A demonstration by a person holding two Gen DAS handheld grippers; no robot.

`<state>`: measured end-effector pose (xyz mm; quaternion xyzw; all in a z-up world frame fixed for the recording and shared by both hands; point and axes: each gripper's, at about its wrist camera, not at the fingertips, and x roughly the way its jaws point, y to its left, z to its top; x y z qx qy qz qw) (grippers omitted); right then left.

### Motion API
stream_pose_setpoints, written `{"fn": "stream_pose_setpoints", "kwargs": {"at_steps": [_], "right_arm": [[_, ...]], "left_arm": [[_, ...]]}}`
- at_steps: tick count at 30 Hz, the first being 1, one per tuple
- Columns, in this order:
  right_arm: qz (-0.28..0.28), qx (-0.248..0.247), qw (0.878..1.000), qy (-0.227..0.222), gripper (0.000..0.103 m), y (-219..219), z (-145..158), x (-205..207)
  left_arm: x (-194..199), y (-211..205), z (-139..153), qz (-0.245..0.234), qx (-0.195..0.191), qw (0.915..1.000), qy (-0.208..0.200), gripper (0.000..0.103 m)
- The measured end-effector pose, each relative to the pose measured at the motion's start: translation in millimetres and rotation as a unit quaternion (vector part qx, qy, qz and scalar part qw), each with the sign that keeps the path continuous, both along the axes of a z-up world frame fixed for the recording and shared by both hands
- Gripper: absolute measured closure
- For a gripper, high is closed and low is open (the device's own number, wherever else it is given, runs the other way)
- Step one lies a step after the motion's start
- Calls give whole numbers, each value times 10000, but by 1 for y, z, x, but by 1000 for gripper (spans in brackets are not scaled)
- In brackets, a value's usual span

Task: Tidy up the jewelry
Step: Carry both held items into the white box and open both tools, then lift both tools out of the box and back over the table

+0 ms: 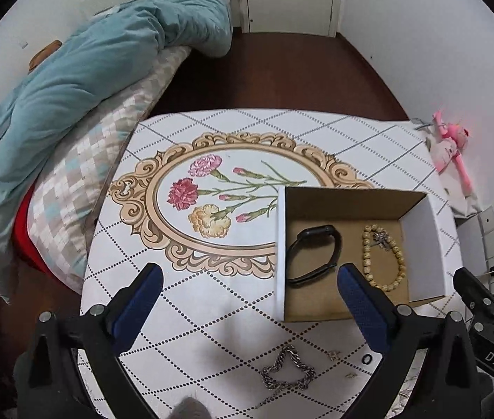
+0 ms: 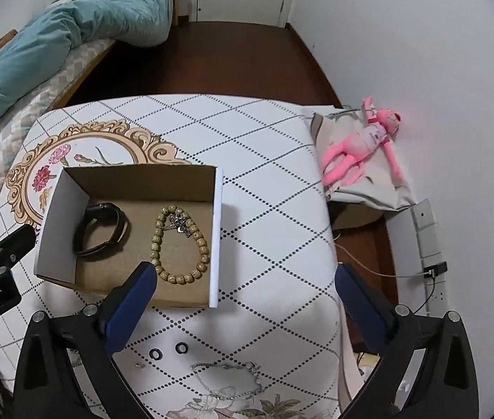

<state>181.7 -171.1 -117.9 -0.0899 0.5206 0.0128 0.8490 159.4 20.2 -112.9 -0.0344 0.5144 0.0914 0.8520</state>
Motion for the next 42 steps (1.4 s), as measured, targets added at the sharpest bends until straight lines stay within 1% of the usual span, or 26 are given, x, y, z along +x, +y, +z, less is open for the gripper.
{"fn": "stream_pose_setpoints", "kwargs": {"at_steps": [7, 17, 21, 24, 27, 28, 31, 32, 34, 36, 38, 42], "right_arm": [[-51, 107, 9993, -368, 0, -4, 34, -25], [-119, 266, 9937, -1086, 0, -11, 97, -75], [-131, 391, 9915, -1237, 0, -14, 113, -91], [-161, 488, 9910, -1234, 0, -19, 114, -102], [-211, 529, 9929, -1040, 0, -25, 98, -108], [-239, 523, 9938, -952, 0, -28, 89, -110], [-384, 485, 9961, -633, 0, -39, 51, -114], [-448, 540, 9965, -458, 2, -45, 34, -114], [-565, 600, 9964, -170, 10, -55, 7, -114], [-698, 649, 9954, 106, 19, -64, -21, -114], [-815, 713, 9934, 366, 21, -73, -47, -114], [-852, 717, 9918, 631, 22, -76, -77, -115]], "left_arm": [[-23, -4, 34, 10, -9, 9993, -369, 1], [-64, -11, 79, -74, -108, 9966, -812, 1], [-78, -14, 93, -105, -106, 9952, -971, 1], [-84, -15, 91, -95, -17, 9949, -1009, 1], [-88, -16, 74, -94, 14, 9954, -953, 1], [-90, -17, 69, -106, 21, 9956, -928, 1], [-91, -15, 35, -136, 73, 9979, -629, 1], [-92, -12, 20, -98, 129, 9988, -468, 1], [-95, -6, -3, -55, 141, 9996, -238, 1], [-96, 1, -31, 26, 152, 9999, 73, 1], [-97, 5, -52, 60, 88, 9995, 313, 2], [-91, 7, -82, 1, -188, 9976, 674, 3]]}}
